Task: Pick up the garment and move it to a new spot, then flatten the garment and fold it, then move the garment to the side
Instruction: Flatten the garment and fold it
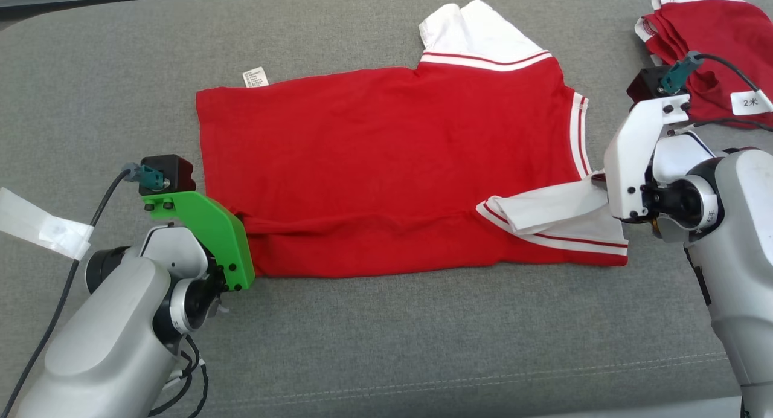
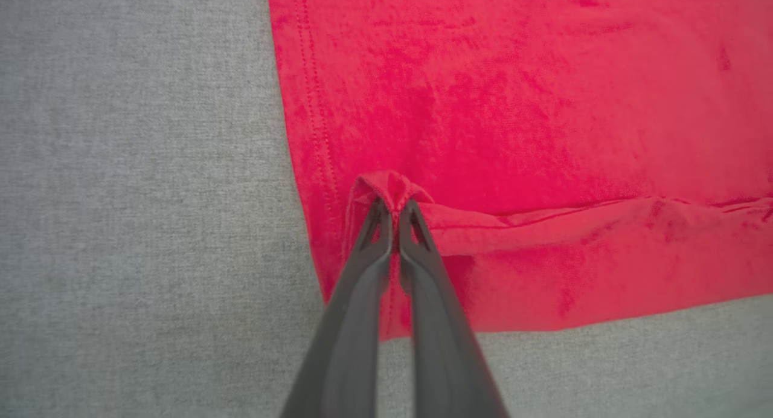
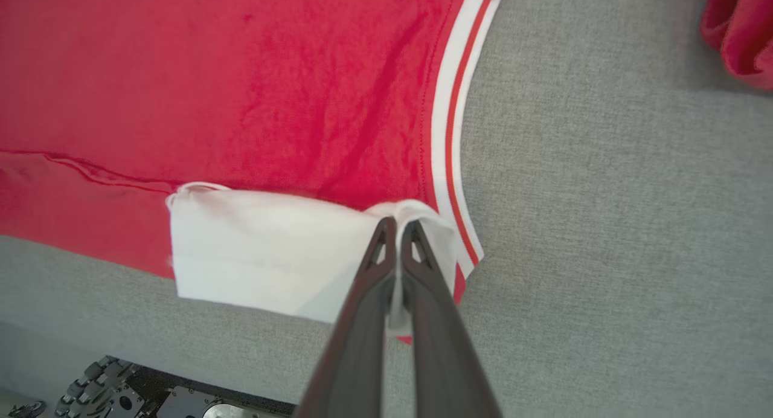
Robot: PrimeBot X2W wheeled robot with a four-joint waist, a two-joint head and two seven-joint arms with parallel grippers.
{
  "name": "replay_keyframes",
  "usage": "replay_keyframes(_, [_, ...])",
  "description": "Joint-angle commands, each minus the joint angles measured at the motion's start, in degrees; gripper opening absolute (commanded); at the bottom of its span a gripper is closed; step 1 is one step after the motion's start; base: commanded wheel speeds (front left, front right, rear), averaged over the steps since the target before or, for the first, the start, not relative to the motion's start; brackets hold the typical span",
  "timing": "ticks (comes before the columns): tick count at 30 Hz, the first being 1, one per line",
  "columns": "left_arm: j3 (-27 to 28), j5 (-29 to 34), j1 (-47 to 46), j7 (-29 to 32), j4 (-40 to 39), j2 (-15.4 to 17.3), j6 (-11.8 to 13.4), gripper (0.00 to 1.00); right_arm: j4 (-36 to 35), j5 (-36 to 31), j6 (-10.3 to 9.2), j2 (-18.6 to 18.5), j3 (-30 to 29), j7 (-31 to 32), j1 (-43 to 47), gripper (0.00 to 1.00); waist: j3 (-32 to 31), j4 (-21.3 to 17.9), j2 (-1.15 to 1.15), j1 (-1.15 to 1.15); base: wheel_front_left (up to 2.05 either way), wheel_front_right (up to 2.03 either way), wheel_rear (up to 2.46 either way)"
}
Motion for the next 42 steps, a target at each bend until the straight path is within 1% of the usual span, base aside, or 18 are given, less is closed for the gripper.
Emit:
replay_keyframes(1, [0.0,0.3,-0.7,0.0,0.2,-0.1,-0.3,0.00,0.4,-0.1,-0.02,0.0,0.2,-0.5,-0.6,0.00,0.3,0.1,0.00,0.00,0.00,0.00,0.00])
replay_keyframes(6, [-0.4,0.7,-2.2,0.1,1.8,-0.6,-0.7,0.00,3.5,-0.5,-0.02,0.4,1.1,-1.8,-2.6,0.00,0.9,0.4,0.00,0.00,0.00,0.00,0.00])
replay_keyframes(7, [-0.5,0.7,-2.4,0.2,2.1,-0.7,-0.8,0.00,4.0,-0.6,-0.02,0.4,1.2,-2.1,-2.8,0.16,1.0,0.5,0.00,0.00,0.00,0.00,0.00])
replay_keyframes(8, [-0.4,0.6,-2.7,0.1,2.3,-0.8,-0.9,0.18,4.6,-0.7,-0.02,0.4,1.4,-2.5,-3.1,0.35,1.0,0.6,0.00,0.00,0.00,0.00,0.00])
replay_keyframes(9, [-0.4,0.6,-2.9,0.1,2.5,-1.0,-1.0,0.49,5.1,-0.8,-0.02,0.4,1.3,-2.9,-3.4,0.50,1.1,0.7,0.00,0.00,0.00,0.00,0.00])
replay_keyframes(10, [-0.3,0.5,-3.2,0.0,2.6,-1.1,-1.1,0.98,5.5,-1.0,-0.02,0.4,1.1,-3.7,-3.8,0.99,1.1,0.7,0.00,0.00,0.00,0.00,0.00])
replay_keyframes(11, [0.0,0.3,-3.5,-0.3,2.7,-1.2,-1.2,1.00,6.0,-1.2,-0.02,0.5,1.0,-4.2,-3.9,1.00,1.1,0.7,0.00,0.00,0.00,0.00,0.00])
replay_keyframes(21, [2.3,-0.3,-5.1,-3.8,3.1,-1.0,-2.2,1.00,9.9,-1.5,-0.02,1.3,-1.5,-9.8,-6.9,1.00,0.5,0.6,0.00,0.00,0.00,0.00,0.00])
replay_keyframes(25, [3.2,-0.4,-5.4,-5.6,2.7,-0.2,-2.8,1.00,10.6,-1.1,-0.02,1.0,-2.9,-11.6,-7.5,1.00,-0.1,0.5,0.00,0.00,0.00,0.00,0.00])
replay_keyframes(29, [4.7,-0.8,-5.6,-7.4,2.4,0.6,-2.9,1.00,10.9,-0.9,-0.02,0.5,-4.5,-13.3,-8.2,1.00,-1.1,0.5,0.00,0.00,0.00,0.00,0.00])
replay_keyframes(35, [7.1,-2.0,-4.3,-10.3,1.1,1.1,-3.1,1.00,10.3,0.3,-0.02,0.6,-7.1,-15.8,-7.6,1.00,-3.0,0.3,0.00,0.00,0.00,0.00,0.00])
replay_keyframes(38, [8.0,-2.2,-2.6,-12.9,-0.4,1.1,-3.7,1.00,9.5,1.7,-0.02,1.1,-8.8,-17.4,-6.6,1.00,-4.0,0.3,0.00,0.00,0.00,0.00,0.00])
replay_keyframes(42, [8.7,-1.1,-0.3,-17.9,-2.7,0.5,-4.2,1.00,6.8,3.4,-0.02,1.1,-10.1,-20.4,-4.6,1.00,-5.4,0.5,0.00,0.00,0.00,0.00,0.00])
